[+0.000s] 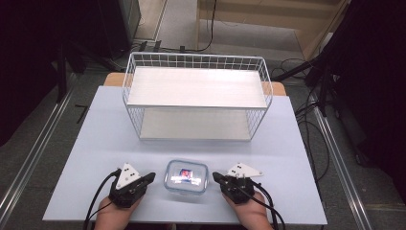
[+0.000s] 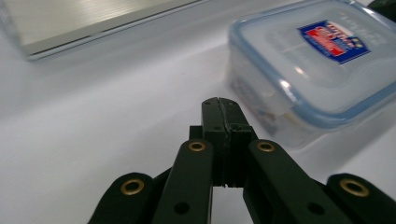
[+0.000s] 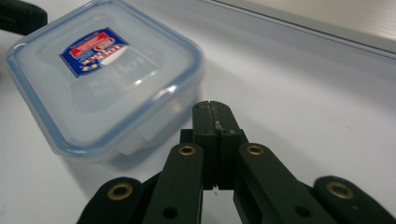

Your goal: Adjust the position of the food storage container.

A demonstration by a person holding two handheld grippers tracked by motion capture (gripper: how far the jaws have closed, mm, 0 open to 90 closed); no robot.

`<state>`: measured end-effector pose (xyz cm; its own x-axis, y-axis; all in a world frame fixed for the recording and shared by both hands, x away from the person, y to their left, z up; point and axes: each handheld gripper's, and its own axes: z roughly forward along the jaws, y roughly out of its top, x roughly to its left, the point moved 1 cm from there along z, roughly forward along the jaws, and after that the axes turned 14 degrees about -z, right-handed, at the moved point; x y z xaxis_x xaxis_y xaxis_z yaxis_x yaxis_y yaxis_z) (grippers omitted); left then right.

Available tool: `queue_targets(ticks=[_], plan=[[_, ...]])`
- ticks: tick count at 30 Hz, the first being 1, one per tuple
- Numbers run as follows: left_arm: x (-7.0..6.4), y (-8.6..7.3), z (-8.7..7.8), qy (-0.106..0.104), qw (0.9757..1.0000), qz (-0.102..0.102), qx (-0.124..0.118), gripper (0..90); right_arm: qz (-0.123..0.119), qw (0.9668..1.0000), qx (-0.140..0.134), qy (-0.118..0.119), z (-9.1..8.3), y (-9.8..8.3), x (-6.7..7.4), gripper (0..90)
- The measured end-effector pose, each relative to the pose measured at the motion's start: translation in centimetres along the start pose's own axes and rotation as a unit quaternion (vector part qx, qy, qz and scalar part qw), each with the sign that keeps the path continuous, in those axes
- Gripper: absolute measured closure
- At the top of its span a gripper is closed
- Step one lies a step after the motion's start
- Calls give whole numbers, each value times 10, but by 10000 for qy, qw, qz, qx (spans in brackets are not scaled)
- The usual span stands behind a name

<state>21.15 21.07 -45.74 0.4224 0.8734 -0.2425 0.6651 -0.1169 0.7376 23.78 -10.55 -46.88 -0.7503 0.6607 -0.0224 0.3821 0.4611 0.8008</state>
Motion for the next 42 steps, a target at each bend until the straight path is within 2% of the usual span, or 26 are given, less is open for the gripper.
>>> queue_targets(ticks=[1, 2, 3, 4, 7, 8, 9, 11, 15, 16, 17, 19, 23, 24, 25, 29, 34, 42], plan=[[0, 0, 0, 0, 10000, 0, 0, 900, 42, 10000, -8, -19, -2, -2, -2, 900], [-8, 0, 6, -105, 9999, 91, 59, 900, 99, 9999, -14, -88, -7, -5, -5, 900], [-8, 0, 6, -105, 9999, 91, 59, 900, 128, 9998, -20, -118, -9, -7, -7, 900], [-14, -1, 8, -184, 9997, 145, 111, 900, 167, 9997, -23, -155, -13, -10, -10, 900], [-18, 0, 8, -231, 9996, 111, 88, 900, 245, 9994, -43, -246, -19, -14, -14, 900], [-25, 2, 7, -364, 9992, 154, 62, 900, 305, 9990, -48, -326, -25, -19, -19, 900], [-28, 2, 7, -390, 9989, 234, 74, 900, 326, 9988, -53, -357, -27, -21, -20, 900], [-30, 3, 7, -401, 9989, 244, 90, 900, 375, 9985, -47, -408, -31, -24, -23, 900], [-26, 6, 7, -351, 9993, 157, 39, 900, 426, 9979, -140, -458, -38, -27, -26, 900], [-19, 9, 5, -293, 9996, 63, -7, 900, 417, 9979, -183, -456, -41, -27, -26, 894], [-19, 9, 5, -293, 9996, 63, -7, 889, 417, 9979, -183, -456, -41, -27, -26, 894], [-9, 15, -1, -195, 9995, -116, -210, 870, 437, 9978, -287, -418, -43, -25, -26, 855], [-1, 18, -6, -140, 9990, -261, -329, 772, 456, 9977, -381, -323, -45, -23, -26, 783], [3, 20, -8, -131, 9988, -332, -345, 772, 458, 9977, -411, -299, -45, -23, -26, 765], [4, 20, -9, -140, 9986, -380, -340, 722, 485, 9976, -424, -243, -45, -22, -26, 727], [8, 24, -11, -323, 9967, -626, -414, 618, 548, 9971, -510, -139, -44, -16, -23, 605], [7, 25, -11, -268, 9965, -643, -464, 514, 541, 9968, -591, -26, -41, -11, -17, 474], [8, 25, -7, -413, 9958, -735, -354, 440, 635, 9957, -663, 96, -33, -2, -12, 379]])
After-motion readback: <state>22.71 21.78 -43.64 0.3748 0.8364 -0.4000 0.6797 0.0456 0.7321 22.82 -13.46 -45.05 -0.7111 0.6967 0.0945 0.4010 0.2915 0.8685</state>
